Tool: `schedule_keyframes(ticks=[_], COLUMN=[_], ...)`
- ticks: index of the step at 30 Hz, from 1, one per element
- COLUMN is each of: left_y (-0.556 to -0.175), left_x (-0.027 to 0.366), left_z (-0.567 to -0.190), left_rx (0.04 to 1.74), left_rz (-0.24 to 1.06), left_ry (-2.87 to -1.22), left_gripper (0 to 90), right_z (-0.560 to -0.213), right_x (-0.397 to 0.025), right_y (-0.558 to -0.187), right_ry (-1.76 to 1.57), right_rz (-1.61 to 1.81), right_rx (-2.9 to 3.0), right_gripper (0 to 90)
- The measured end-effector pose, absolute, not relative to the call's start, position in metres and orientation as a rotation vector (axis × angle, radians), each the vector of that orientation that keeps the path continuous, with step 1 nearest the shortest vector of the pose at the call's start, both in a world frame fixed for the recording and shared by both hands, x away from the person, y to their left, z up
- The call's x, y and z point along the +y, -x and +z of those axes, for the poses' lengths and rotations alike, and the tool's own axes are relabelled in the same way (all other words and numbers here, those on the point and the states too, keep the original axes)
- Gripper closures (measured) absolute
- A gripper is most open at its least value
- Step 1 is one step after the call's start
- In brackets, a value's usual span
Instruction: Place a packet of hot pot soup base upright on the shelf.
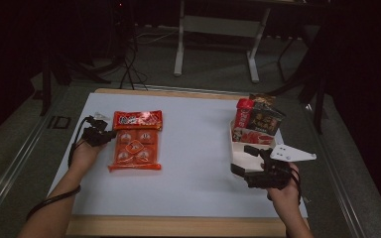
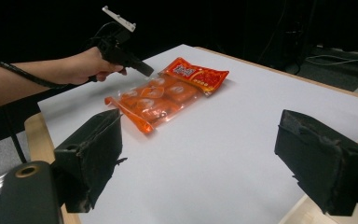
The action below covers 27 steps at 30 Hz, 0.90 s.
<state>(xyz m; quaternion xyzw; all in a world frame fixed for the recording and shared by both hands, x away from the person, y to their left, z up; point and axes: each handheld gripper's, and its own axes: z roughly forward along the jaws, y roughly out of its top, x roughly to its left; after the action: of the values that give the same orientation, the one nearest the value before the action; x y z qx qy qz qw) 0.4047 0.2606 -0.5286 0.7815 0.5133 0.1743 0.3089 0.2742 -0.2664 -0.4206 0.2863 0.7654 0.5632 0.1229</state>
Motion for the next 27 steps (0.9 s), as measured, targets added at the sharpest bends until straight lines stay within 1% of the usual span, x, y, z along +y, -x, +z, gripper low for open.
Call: schedule_keyframes(ticks=[3,5,7,14,27], left_y=[-0.411,-0.412,-0.411,-0.411,-0.417], left_x=[0.256,0.254,0.251,0.248,0.208], left_z=[-0.533,-0.536,-0.536,-0.533,-0.53], left_rx=[1.361,1.359,1.353,1.331,1.206], left_rz=[0.461,0.442,0.473,0.447,0.365], left_ry=[-2.093,-2.071,-2.086,-2.099,-2.159], left_gripper=[89.9,89.9,89.9,89.9,90.0], right_z=[-0.42,-0.42,-0.421,-0.419,-0.421], right_x=[-0.266,-0.266,-0.266,-0.266,-0.267], right_y=[-0.274,-0.274,-0.273,-0.273,-0.273], right_ry=[-0.837,-0.837,-0.834,-0.832,-0.826], right_rz=[1.641,1.645,1.635,1.65,1.636], right_rx=[2.235,2.238,2.239,2.223,2.232], right_gripper=[14.9,16.0,16.0,15.9,15.9])
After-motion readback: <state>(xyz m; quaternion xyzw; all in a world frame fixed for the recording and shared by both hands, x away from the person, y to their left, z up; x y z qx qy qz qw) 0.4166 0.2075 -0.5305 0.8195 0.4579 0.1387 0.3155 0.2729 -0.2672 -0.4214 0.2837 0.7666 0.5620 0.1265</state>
